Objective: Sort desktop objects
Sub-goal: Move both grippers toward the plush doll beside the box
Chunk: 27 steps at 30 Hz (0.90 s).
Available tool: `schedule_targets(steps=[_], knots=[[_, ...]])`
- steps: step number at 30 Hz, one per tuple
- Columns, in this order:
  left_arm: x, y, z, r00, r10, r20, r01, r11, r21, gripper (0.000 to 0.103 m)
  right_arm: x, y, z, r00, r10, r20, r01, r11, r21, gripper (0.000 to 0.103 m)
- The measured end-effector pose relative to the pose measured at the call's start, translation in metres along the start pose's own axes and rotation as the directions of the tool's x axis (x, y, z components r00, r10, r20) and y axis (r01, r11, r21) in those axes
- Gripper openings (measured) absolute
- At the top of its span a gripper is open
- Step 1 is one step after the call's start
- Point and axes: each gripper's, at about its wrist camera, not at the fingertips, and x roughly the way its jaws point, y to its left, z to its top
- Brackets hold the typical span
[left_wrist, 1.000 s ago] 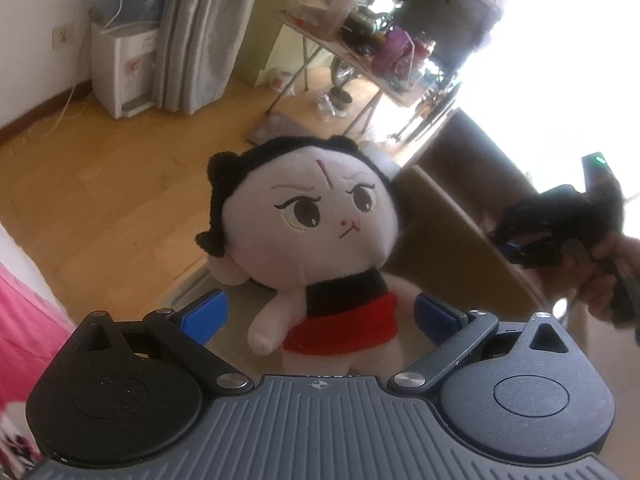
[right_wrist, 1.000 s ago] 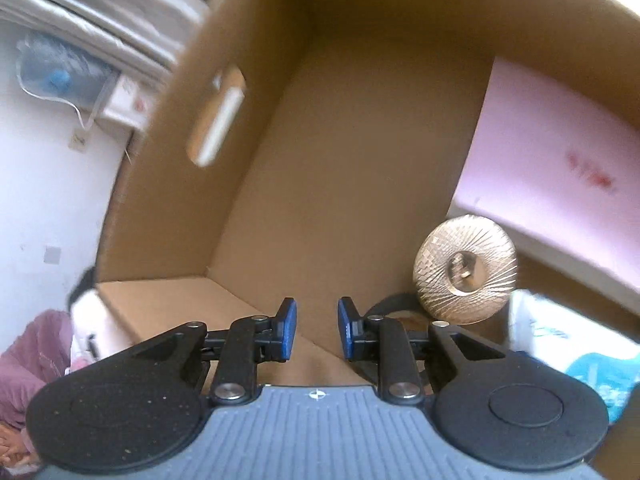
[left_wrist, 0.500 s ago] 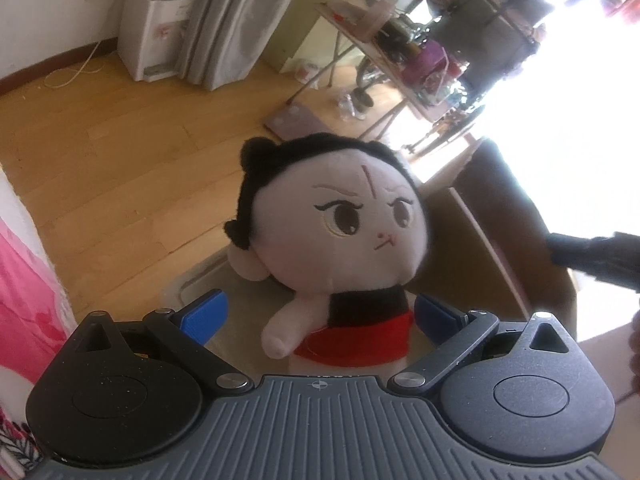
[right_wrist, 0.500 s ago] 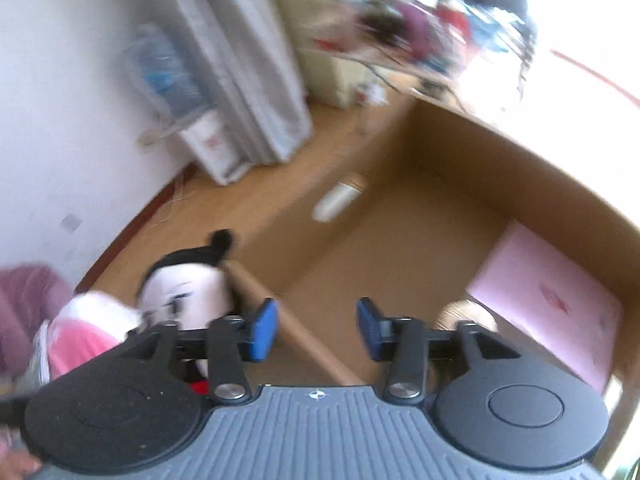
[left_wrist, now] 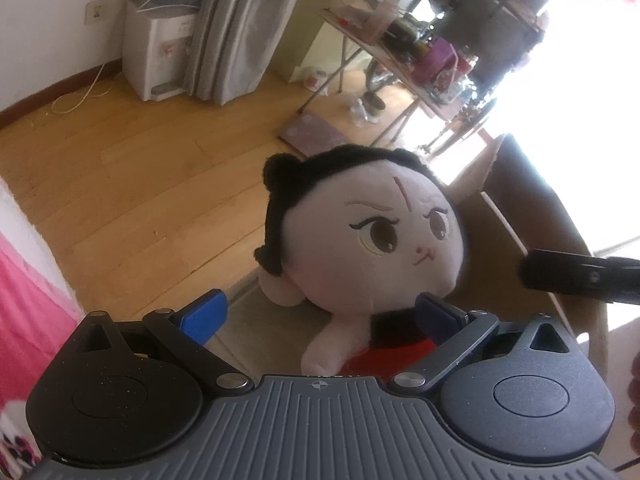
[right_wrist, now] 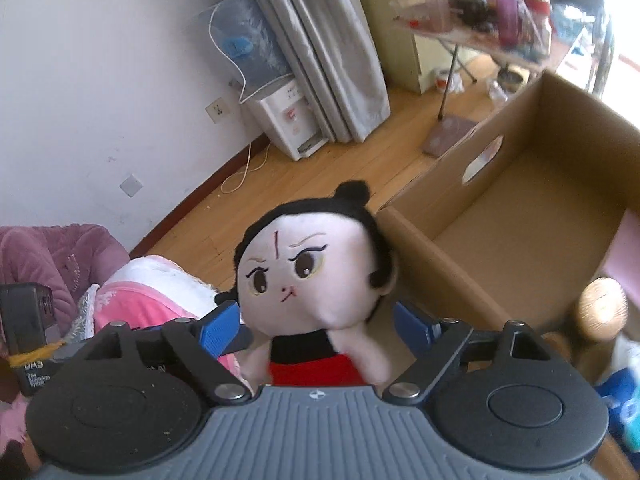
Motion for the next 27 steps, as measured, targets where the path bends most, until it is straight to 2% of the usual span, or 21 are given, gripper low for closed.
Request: schedule_targets(steps=[8, 13, 22, 27], knots=[[0.025, 0.001, 0.005, 0.996, -0.049, -0.072, 0.052, 0.998, 0.034, 0.102, 0.046, -0.007, 0.0, 0.998, -0.039, -0.055, 0.044, 0.994, 0.1, 0.087], [0.039, -0.004, 0.001, 0.984, -0.093, -0.151, 0.104, 0.992, 0.071, 0.102, 0.062, -0.015, -0.001, 0.993, -0.046, -0.107, 0.059, 0.991, 0.122, 0.087], [0.053, -0.022, -0.014, 0.953, -0.176, -0.245, 0.207, 0.973, 0.104, 0.103, 0.082, -0.021, -0.003, 0.979, 0.019, -0.203, 0.013, 0.988, 0.154, 0.091], [0.049, -0.026, -0.019, 0.956, -0.15, -0.252, 0.192, 0.97, 0.149, 0.103, 0.079, -0.025, 0.0, 0.973, 0.058, -0.225, -0.022, 0.987, 0.161, 0.092]])
